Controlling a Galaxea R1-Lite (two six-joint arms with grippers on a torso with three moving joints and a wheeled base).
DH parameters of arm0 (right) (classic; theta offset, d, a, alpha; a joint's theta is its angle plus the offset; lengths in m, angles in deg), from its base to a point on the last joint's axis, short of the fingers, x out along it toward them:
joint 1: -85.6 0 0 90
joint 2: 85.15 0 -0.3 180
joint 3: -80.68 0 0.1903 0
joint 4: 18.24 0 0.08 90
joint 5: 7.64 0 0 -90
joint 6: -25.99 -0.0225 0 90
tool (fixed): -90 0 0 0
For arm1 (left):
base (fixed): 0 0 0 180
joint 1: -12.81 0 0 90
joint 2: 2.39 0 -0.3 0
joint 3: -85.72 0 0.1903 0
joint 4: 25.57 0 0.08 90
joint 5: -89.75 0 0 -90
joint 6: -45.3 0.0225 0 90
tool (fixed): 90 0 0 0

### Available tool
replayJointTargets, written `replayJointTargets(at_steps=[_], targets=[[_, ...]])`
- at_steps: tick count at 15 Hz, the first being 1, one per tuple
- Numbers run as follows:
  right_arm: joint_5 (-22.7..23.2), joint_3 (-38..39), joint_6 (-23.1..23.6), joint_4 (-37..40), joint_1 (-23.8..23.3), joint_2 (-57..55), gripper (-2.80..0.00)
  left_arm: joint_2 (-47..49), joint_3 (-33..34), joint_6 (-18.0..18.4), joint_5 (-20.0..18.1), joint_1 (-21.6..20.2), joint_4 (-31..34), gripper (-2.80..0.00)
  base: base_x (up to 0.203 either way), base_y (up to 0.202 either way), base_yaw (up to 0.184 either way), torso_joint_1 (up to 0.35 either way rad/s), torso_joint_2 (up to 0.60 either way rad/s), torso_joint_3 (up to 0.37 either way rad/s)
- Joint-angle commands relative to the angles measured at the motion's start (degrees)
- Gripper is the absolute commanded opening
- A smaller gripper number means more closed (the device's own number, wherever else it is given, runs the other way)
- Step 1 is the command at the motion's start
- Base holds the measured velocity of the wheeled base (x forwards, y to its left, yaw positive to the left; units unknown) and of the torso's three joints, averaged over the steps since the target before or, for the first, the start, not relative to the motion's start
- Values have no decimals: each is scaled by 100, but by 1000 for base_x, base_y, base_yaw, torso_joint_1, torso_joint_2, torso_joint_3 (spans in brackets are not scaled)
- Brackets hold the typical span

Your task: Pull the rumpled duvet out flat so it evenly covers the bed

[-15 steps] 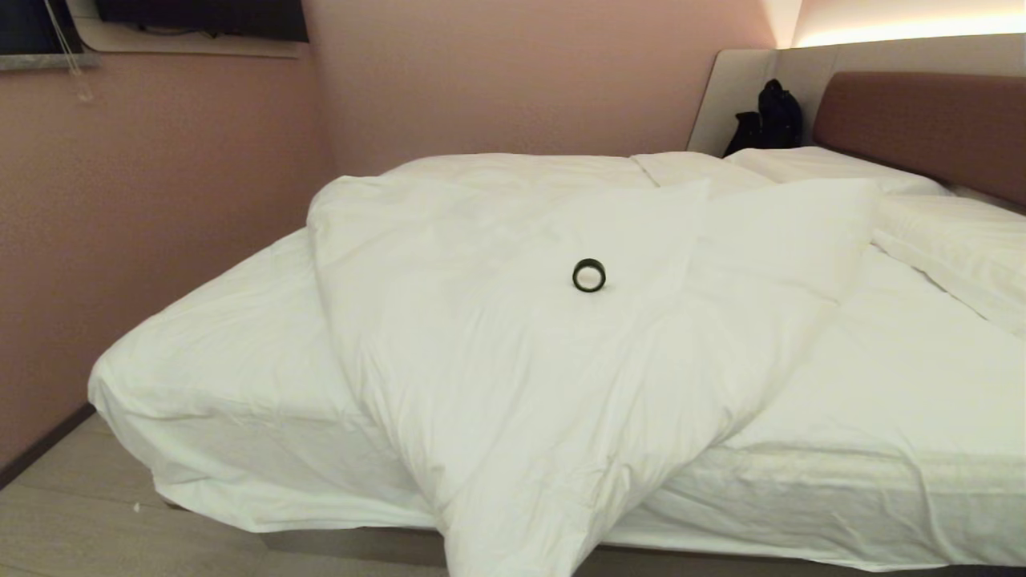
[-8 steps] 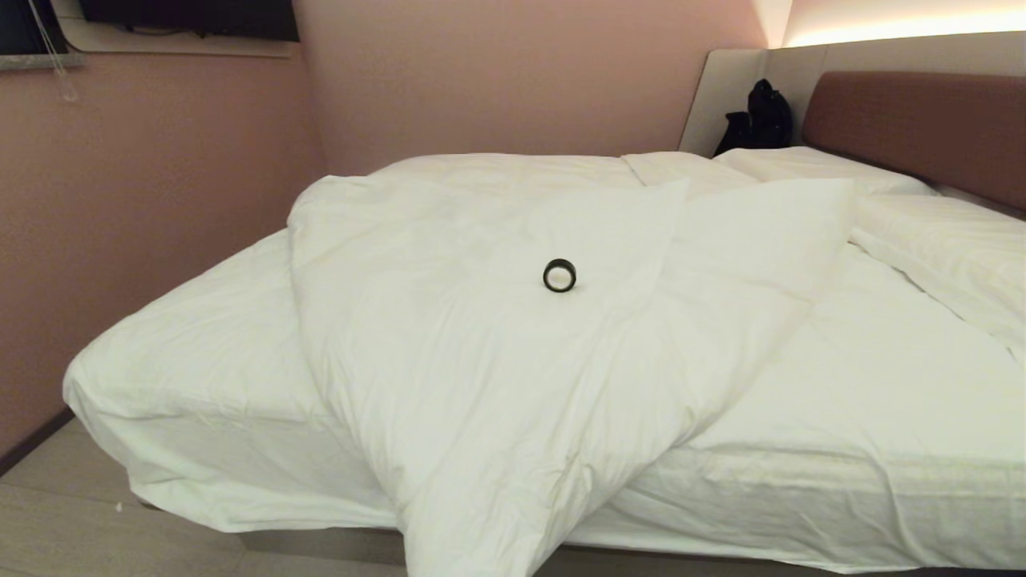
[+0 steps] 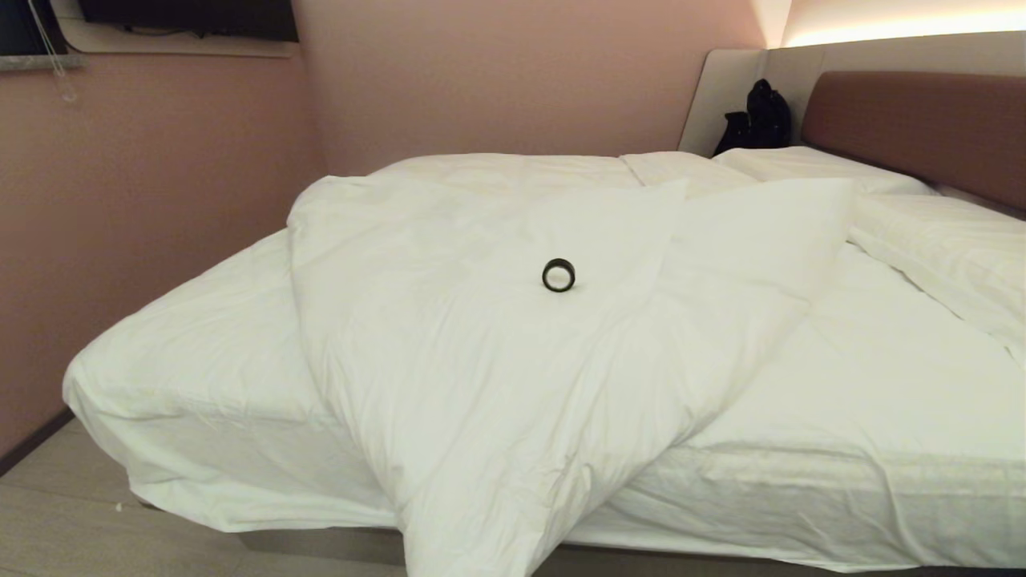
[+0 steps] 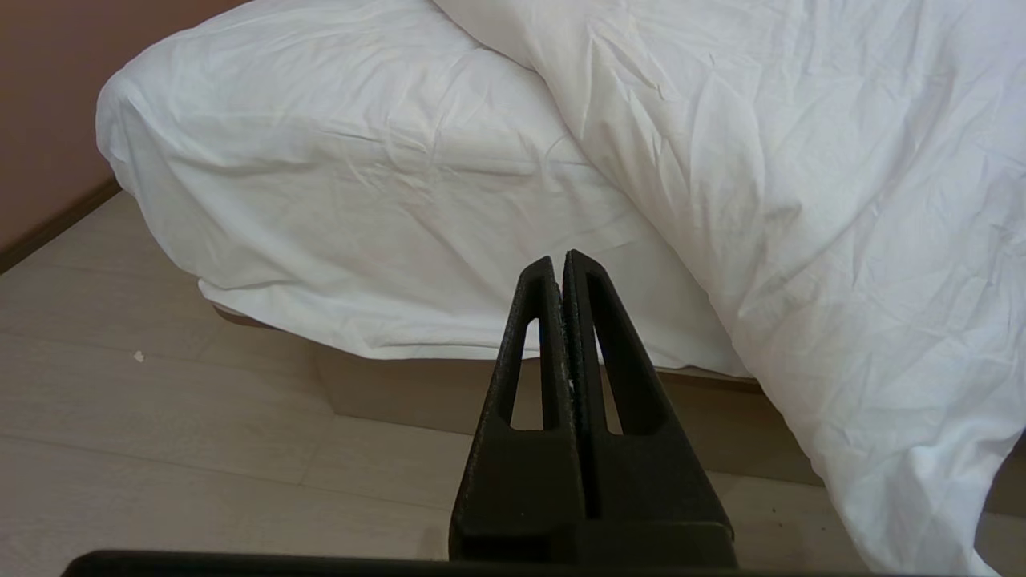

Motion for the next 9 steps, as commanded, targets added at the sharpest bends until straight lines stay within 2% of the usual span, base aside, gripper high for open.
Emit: replayJointTargets(at_steps=[1,9], targets=[[22,0,53,43,8,-9,-280,0,0,-2,3,0,-4,-280,0,0,0,0,0,0],[45,-140,182,175,7,-9,-280,0,0,-2,3,0,-4,-280,0,0,0,0,0,0]])
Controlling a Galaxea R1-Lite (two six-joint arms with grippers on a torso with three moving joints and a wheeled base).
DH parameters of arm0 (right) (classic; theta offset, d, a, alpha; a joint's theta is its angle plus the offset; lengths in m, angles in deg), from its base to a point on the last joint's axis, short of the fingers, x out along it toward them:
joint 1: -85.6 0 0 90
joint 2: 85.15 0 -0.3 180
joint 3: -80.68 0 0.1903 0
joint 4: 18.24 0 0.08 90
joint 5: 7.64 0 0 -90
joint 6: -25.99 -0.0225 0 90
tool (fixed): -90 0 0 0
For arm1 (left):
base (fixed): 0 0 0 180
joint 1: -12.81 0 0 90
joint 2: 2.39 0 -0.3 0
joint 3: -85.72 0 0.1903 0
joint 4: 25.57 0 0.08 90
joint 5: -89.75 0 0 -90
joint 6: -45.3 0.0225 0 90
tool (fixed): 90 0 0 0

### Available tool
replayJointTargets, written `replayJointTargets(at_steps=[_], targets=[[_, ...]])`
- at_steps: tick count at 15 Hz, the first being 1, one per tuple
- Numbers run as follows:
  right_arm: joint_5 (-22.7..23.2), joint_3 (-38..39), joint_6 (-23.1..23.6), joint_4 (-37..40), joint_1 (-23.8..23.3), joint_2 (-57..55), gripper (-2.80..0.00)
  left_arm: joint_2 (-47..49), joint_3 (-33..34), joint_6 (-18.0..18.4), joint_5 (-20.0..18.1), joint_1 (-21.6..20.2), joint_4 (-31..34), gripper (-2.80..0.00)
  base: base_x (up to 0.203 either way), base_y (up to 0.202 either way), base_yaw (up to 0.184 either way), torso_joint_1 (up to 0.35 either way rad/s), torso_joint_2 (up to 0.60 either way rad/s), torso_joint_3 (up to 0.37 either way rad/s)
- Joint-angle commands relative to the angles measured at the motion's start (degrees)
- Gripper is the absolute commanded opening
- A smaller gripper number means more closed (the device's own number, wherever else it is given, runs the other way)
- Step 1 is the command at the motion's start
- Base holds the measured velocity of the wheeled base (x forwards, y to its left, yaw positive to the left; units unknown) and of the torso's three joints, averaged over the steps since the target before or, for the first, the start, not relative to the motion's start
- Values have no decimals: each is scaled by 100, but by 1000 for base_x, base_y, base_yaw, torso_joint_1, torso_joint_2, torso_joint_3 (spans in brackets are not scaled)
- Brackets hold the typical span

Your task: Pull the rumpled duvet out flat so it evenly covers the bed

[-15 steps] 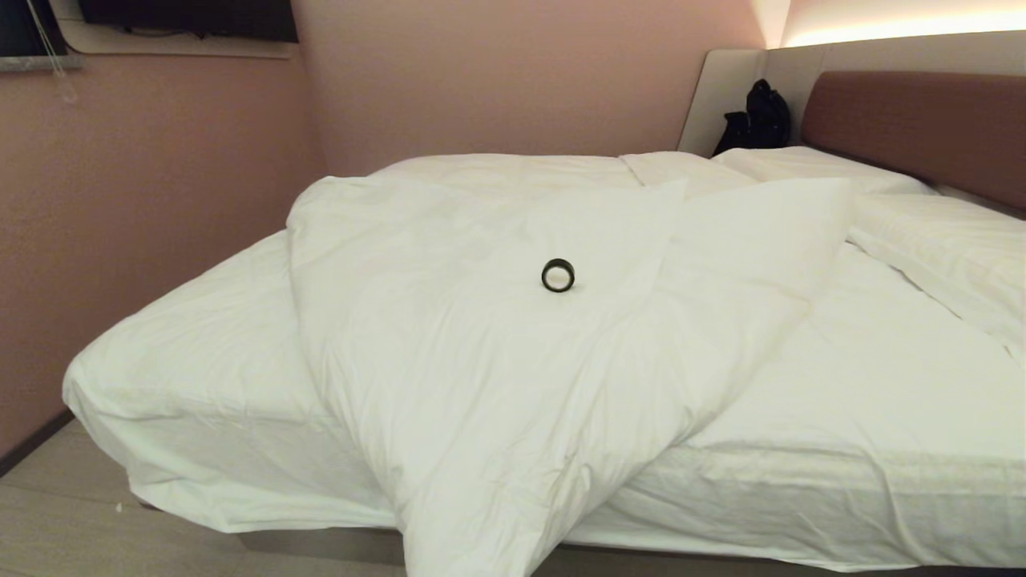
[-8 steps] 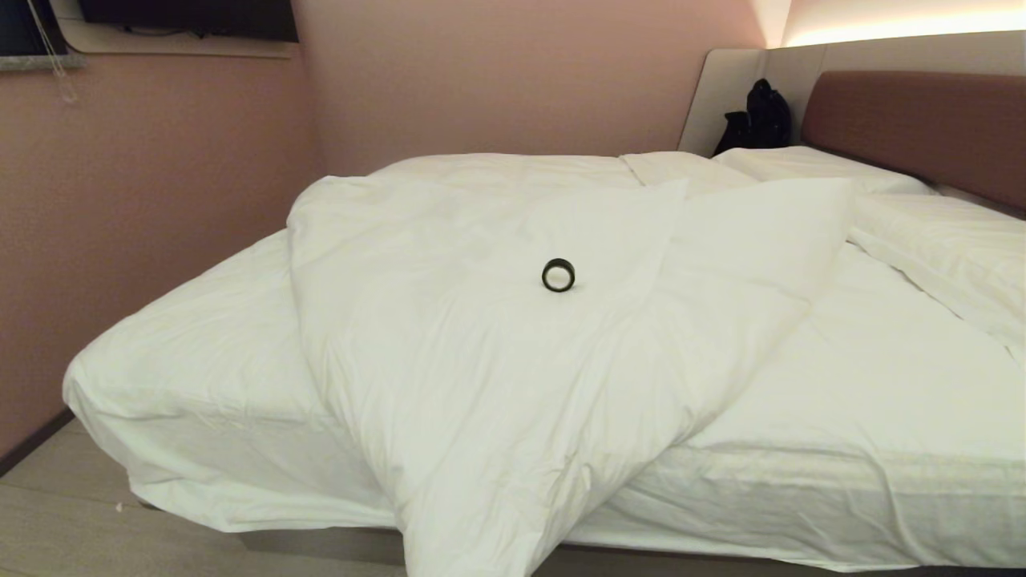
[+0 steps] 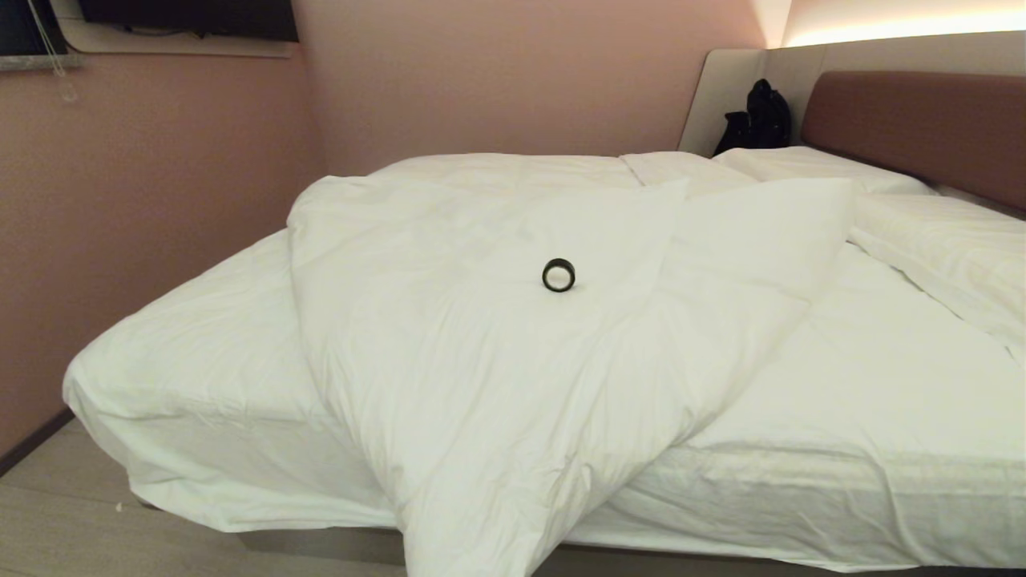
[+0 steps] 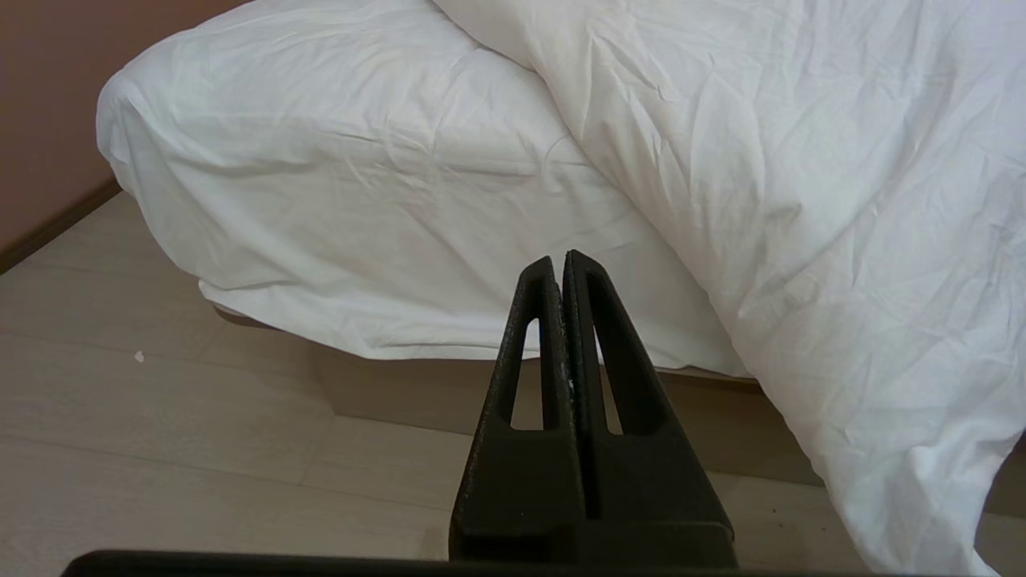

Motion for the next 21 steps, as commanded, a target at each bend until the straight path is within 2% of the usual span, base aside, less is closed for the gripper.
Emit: replayJointTargets(at_steps=[1,5,8,11,16,21], targets=[[66,-243,63,185,-2,-12,-280,0,0,-4,2,0,-2,-280,0,0,0,0,0,0],[575,-1486,66,1153,1,-197,-280,0,0,-4,2,0,-2,-280,0,0,0,0,0,0],[687,-1913,60,1226,0,-640,-280,0,0,-4,2,0,-2,-280,0,0,0,0,0,0],[700,-2401,36,750,-5,-1801,-280,0,0,-4,2,0,-2,-280,0,0,0,0,0,0],[871,-3094,28,-620,-1,-4023,-280,0,0,-4,2,0,-2,-280,0,0,0,0,0,0],[1079,-4462,22,-1305,296,-6165,-280,0,0,-4,2,0,-2,-280,0,0,0,0,0,0]])
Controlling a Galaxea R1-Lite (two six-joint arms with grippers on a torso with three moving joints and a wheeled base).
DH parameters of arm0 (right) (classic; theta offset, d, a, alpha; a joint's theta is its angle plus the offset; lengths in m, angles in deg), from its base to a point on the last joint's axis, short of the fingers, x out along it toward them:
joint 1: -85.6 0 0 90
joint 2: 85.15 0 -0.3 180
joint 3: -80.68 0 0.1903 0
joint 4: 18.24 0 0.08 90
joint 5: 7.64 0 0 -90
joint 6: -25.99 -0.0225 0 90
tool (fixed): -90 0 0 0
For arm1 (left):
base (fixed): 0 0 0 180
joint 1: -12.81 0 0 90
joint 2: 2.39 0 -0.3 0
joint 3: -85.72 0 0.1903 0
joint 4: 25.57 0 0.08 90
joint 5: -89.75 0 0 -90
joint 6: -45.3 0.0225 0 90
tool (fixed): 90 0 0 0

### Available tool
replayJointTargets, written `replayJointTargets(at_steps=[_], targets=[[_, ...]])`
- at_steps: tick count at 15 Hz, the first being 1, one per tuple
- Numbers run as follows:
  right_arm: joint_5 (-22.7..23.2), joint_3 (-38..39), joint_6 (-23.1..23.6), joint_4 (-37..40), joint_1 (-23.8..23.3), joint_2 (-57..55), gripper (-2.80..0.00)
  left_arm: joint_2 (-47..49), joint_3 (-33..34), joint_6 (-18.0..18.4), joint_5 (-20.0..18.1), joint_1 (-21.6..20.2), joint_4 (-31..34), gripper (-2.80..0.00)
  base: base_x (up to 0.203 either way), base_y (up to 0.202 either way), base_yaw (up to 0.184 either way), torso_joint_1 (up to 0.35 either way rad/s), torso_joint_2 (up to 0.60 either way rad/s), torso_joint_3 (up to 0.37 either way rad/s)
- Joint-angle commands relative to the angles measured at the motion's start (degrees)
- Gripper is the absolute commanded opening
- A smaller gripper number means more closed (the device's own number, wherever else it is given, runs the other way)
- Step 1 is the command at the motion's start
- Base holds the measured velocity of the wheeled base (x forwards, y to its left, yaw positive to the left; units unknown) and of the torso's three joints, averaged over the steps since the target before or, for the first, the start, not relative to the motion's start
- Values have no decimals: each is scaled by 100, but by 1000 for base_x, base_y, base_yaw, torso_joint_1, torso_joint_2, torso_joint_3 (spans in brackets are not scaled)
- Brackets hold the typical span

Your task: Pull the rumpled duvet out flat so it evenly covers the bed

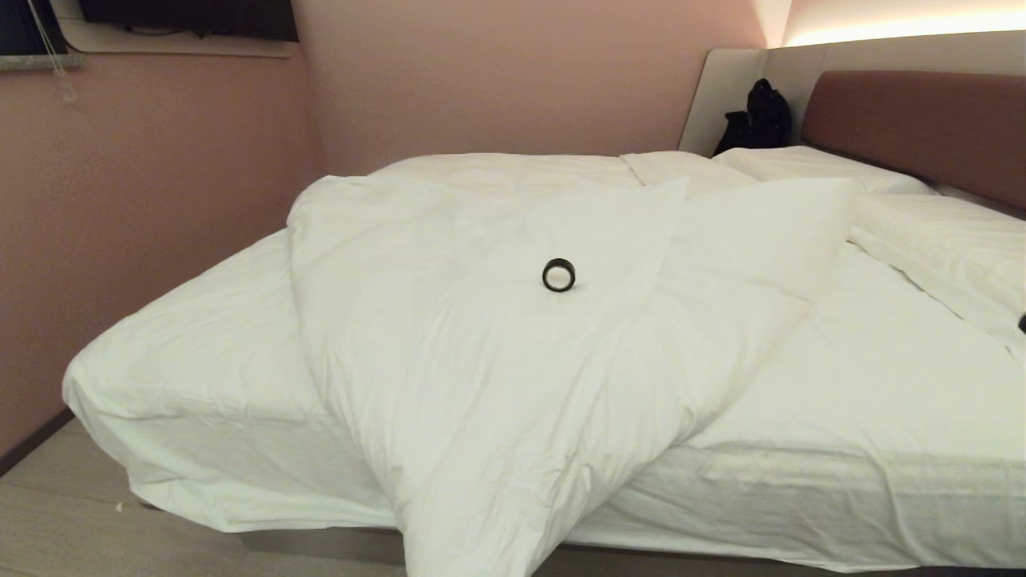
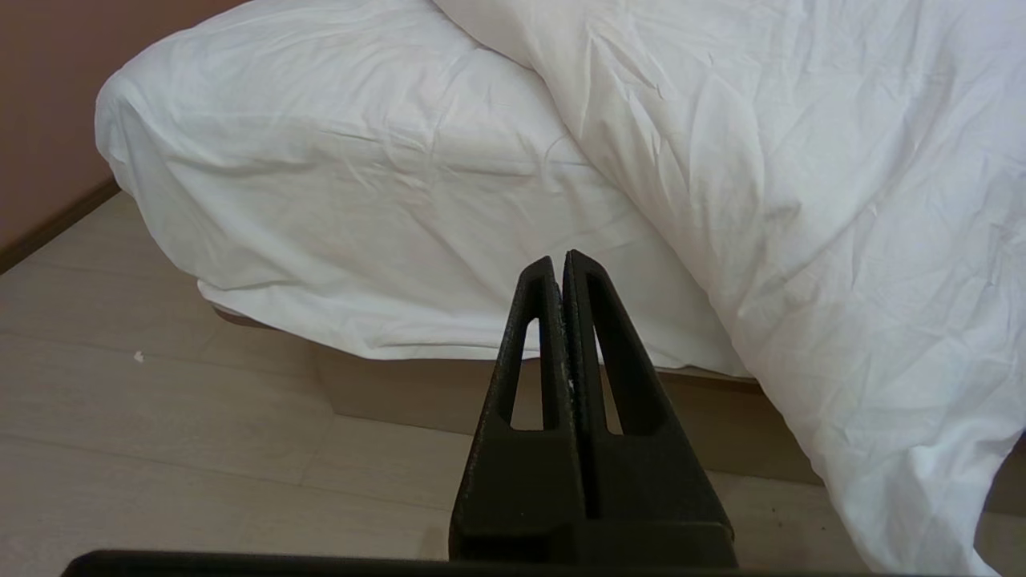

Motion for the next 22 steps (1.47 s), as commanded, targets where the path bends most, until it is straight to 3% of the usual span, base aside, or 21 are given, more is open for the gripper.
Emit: replayJointTargets(at_steps=[1,8,17,22], targets=[[31,-692,0,-1144,231,-1509,-280,0,0,-5,3,0,-4,-280,0,0,0,0,0,0],[-1,-2453,-6,-1452,602,-4040,-280,0,0,-5,3,0,-4,-280,0,0,0,0,0,0],[-7,-5448,-3,-1336,1102,-7069,-280,0,0,-5,3,0,-4,-280,0,0,0,0,0,0],[-20,-6272,-17,-1189,1489,-7903,-280,0,0,-5,3,0,-4,-280,0,0,0,0,0,0]])
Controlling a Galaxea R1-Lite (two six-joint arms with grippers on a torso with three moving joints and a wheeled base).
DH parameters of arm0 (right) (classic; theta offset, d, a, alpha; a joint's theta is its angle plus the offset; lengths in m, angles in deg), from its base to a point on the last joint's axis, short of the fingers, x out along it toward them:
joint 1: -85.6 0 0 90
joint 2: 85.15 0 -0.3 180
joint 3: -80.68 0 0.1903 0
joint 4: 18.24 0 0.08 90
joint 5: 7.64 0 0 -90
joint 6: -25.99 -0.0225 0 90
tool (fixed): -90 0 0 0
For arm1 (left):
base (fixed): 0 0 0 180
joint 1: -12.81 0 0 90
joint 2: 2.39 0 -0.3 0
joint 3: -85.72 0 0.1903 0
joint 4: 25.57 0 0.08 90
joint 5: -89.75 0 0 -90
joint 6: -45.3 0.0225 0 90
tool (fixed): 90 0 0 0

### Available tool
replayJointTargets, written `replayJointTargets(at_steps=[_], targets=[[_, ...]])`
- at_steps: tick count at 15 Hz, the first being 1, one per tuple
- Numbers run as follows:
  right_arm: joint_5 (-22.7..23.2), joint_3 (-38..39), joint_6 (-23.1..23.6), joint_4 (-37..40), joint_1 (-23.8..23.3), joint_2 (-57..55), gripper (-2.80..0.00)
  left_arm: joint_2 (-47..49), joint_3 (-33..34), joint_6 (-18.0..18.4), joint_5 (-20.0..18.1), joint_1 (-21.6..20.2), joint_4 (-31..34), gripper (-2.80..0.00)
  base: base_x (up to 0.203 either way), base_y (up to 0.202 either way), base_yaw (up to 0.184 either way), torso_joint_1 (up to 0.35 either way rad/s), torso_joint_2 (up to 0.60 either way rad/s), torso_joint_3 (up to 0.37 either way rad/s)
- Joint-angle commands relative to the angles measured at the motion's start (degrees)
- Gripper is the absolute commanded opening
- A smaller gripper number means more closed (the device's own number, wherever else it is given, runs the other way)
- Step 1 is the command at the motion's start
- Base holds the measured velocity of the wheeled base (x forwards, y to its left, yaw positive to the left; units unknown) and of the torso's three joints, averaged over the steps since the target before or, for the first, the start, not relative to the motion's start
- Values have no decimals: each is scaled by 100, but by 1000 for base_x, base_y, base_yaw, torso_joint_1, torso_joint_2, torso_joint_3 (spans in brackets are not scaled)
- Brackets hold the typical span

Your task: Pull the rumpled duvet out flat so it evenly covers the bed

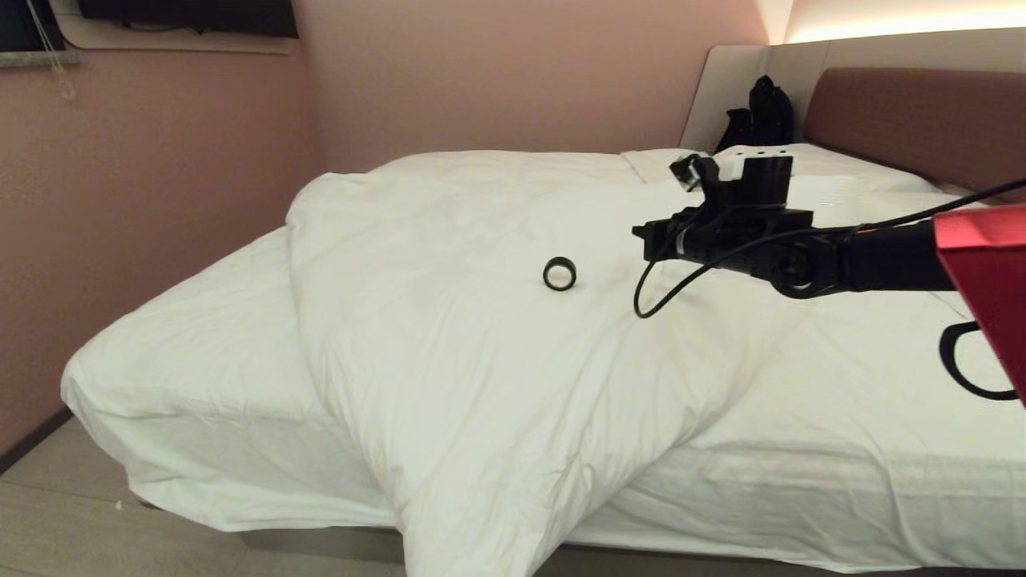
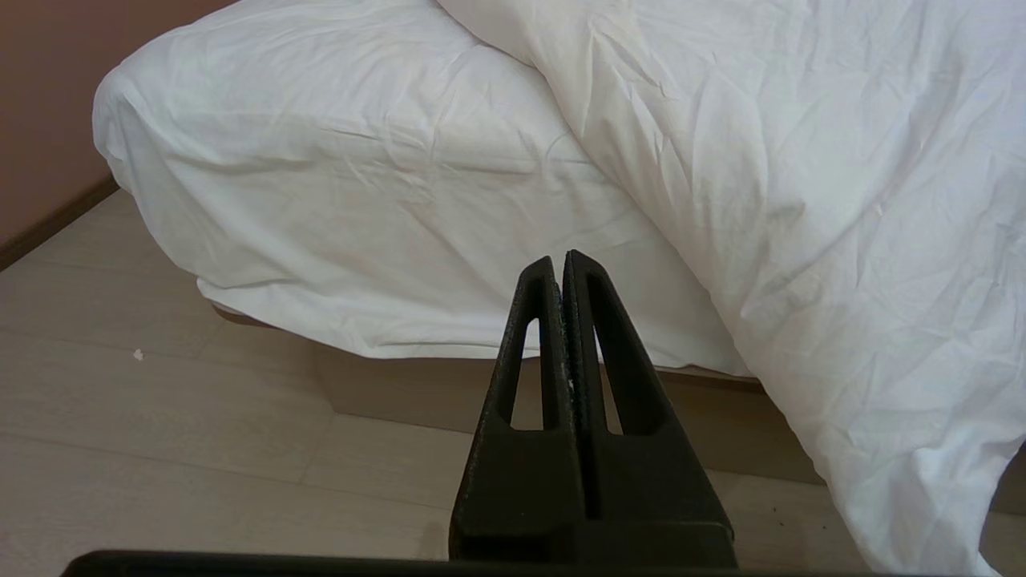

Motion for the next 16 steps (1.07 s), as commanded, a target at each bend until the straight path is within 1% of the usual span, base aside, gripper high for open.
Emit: replayJointTargets(at_steps=[1,4,11,14,15,16], targets=[[11,-250,-3,-33,160,-445,-280,0,0,-3,3,0,-4,-280,0,0,0,0,0,0],[9,-442,5,-57,300,-666,-280,0,0,-3,3,0,-4,-280,0,0,0,0,0,0],[-9,-479,60,-247,584,-930,-280,0,0,-3,3,0,-4,-280,0,0,0,0,0,0],[-16,-639,76,-269,702,-1037,-280,0,0,-3,3,0,-4,-280,0,0,0,0,0,0],[-16,-706,76,-269,721,-1076,-14,0,0,-3,3,0,-4,-280,0,0,0,0,0,0],[-96,-781,76,-269,730,-1136,0,0,0,-3,3,0,-4,-280,0,0,0,0,0,0]])
